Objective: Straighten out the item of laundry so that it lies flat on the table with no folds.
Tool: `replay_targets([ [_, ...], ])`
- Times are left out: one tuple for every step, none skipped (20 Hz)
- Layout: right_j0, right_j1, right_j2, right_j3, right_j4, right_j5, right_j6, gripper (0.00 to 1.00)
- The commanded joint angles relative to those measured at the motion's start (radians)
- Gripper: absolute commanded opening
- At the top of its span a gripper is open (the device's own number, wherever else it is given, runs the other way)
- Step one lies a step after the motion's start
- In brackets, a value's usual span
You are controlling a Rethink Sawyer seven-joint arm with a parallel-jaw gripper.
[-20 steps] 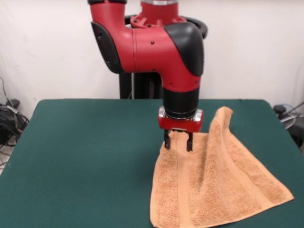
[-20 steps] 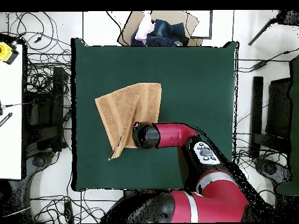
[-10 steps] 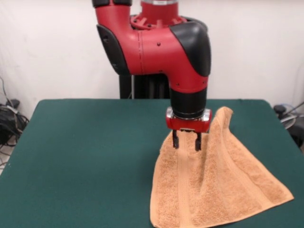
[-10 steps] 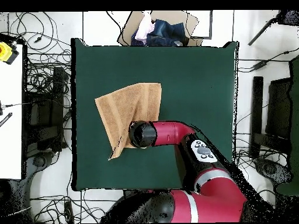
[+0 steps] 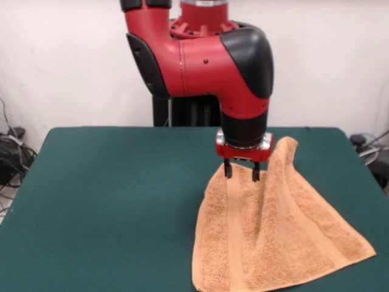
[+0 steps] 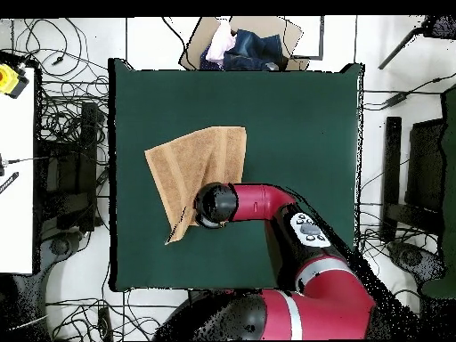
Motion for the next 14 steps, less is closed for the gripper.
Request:
replay_targets([
  [-0.001, 0.027, 0.068, 0.023, 0.042, 0.069, 0.029, 1.0],
  [0.005, 0.019, 0.062, 0.024, 0.042, 0.073, 0.037, 1.0],
  [0.013, 0.014, 0.054, 0.022, 0.042, 0.082, 0.043, 1.0],
  [0.021, 0.005, 0.045, 0.022, 0.042, 0.094, 0.049, 1.0],
  [0.032, -0.006, 0.032, 0.021, 0.044, 0.11, 0.059, 1.0],
  [0.036, -0.015, 0.026, 0.02, 0.043, 0.124, 0.06, 1.0],
  [0.041, -0.024, 0.019, 0.019, 0.043, 0.137, 0.061, 1.0],
  [0.041, -0.023, 0.019, 0.017, 0.045, 0.143, 0.062, 1.0],
  [0.039, -0.022, 0.021, 0.016, 0.046, 0.144, 0.06, 1.0],
  [0.039, -0.021, 0.023, 0.015, 0.048, 0.147, 0.061, 1.0],
  [0.04, -0.023, 0.024, 0.016, 0.047, 0.146, 0.06, 1.0],
  [0.043, -0.02, 0.024, 0.014, 0.045, 0.143, 0.061, 1.0],
  [0.044, -0.003, 0.021, 0.014, 0.035, 0.115, 0.064, 1.0],
  [0.045, 0.015, 0.017, 0.014, 0.025, 0.087, 0.067, 1.0],
])
